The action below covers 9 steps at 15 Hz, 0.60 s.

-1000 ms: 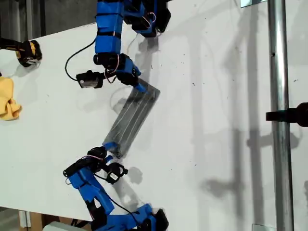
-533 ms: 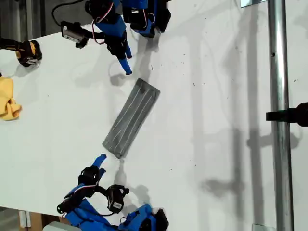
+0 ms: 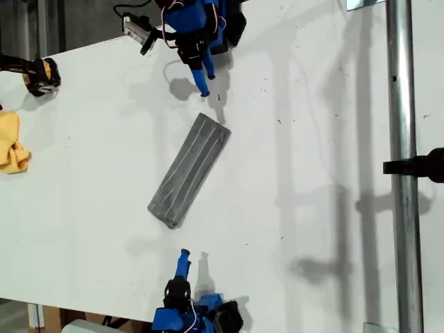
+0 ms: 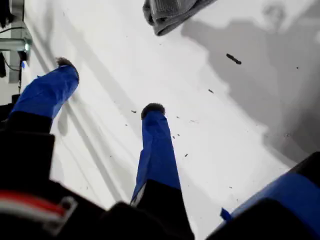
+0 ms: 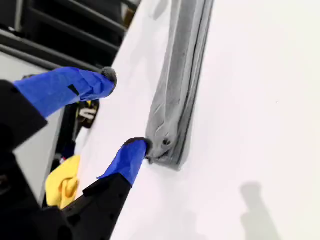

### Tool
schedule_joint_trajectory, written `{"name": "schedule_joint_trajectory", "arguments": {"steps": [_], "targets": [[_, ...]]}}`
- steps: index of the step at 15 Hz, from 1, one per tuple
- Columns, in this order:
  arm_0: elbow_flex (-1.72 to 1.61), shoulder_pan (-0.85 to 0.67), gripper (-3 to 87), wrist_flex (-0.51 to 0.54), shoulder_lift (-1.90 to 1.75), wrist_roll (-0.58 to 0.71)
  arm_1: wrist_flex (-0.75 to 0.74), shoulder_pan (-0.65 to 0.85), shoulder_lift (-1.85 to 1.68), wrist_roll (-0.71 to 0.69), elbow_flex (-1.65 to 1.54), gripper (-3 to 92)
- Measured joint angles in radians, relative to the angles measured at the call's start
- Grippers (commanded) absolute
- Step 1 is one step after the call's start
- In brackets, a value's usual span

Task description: Grasp corners of a towel and fold twice.

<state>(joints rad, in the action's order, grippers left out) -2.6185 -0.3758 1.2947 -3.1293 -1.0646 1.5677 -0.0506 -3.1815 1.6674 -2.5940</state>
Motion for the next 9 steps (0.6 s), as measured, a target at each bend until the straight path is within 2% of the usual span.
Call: {"name": "schedule_joint_trajectory", "arguments": {"steps": [2,3,6,9], "targets": [[-0.225,0.046,20.0,-0.009,-0.282,-0.035,-0.021,-0.029,0.02,0.052,-0.031,34.1],[-0.273,0.055,20.3,-0.017,-0.31,-0.038,-0.037,-0.058,0.043,0.083,-0.04,37.3],[-0.305,0.069,20.9,-0.034,-0.342,-0.029,-0.117,-0.072,0.149,0.121,-0.087,37.3],[-0.305,0.072,21.0,-0.034,-0.342,-0.028,-0.222,-0.018,0.348,0.126,-0.094,37.7]]}}
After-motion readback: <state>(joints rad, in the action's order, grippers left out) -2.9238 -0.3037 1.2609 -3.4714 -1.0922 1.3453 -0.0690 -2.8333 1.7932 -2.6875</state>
